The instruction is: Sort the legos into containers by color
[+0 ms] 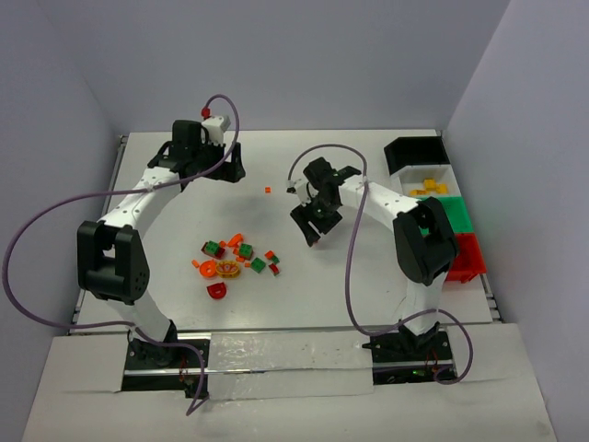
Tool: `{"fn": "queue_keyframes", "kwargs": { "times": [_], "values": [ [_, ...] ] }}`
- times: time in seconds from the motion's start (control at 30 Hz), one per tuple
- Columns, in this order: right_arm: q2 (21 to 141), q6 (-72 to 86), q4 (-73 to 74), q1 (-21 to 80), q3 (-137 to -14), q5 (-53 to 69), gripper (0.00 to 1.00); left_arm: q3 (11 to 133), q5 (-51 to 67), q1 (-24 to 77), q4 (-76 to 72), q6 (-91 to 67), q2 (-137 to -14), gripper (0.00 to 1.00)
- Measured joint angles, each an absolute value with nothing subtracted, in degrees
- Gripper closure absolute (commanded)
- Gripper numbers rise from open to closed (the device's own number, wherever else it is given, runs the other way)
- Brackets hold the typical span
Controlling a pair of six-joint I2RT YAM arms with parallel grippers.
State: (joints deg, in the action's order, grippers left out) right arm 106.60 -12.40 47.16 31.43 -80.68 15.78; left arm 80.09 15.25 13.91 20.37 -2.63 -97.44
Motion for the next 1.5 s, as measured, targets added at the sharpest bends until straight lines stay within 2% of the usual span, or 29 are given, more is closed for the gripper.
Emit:
{"fn": "queue_keyframes", "kwargs": {
  "times": [0.27, 0.53, 0.6, 0.67, 0.77, 0.83, 0.93, 1.07, 1.23, 1.37, 1.5],
  "values": [
    [112.3, -11.7, 46.9, 32.3, -82.6, 12.6, 0.35, 78.8, 15.1, 13.7, 20.3, -2.6, -96.4, 0.01],
    [115.1, -11.6, 46.1, 32.8, -84.5, 10.6, 0.45, 77.8, 14.5, 13.0, 20.3, -2.3, -95.7, 0.01],
    [115.5, -11.6, 46.0, 33.2, -84.5, 9.9, 0.5, 77.3, 14.3, 12.7, 20.3, -2.3, -95.6, 0.01],
    [115.9, -11.7, 46.0, 33.5, -84.5, 9.2, 0.6, 76.9, 14.1, 12.6, 20.3, -2.2, -95.6, 0.01],
    [116.5, -11.9, 46.0, 33.6, -84.5, 7.7, 0.79, 76.3, 14.0, 12.4, 20.3, -2.1, -95.6, 0.01],
    [116.5, -12.2, 45.8, 33.4, -84.2, 6.9, 0.86, 76.0, 13.9, 12.3, 20.2, -1.9, -95.5, 0.01],
    [115.8, -12.9, 45.5, 32.7, -83.2, 7.4, 0.9, 75.7, 14.0, 12.2, 20.1, -1.6, -95.4, 0.01],
    [109.7, -14.9, 45.2, 28.4, -77.3, 11.5, 0.95, 75.7, 14.2, 12.2, 19.9, -1.1, -95.4, 0.01],
    [92.9, -21.6, 46.1, 16.6, -68.3, 16.3, 1.0, 75.7, 15.7, 12.2, 19.6, -1.0, -95.4, 0.01],
    [79.5, -29.3, 48.9, 6.9, -64.5, 17.6, 1.0, 75.9, 17.8, 12.3, 19.2, -0.8, -95.9, 0.01],
    [73.4, -37.0, 53.7, -1.8, -61.5, 18.0, 1.0, 77.7, 18.7, 12.8, 19.1, 0.7, -97.7, 0.01]
  ]
}}
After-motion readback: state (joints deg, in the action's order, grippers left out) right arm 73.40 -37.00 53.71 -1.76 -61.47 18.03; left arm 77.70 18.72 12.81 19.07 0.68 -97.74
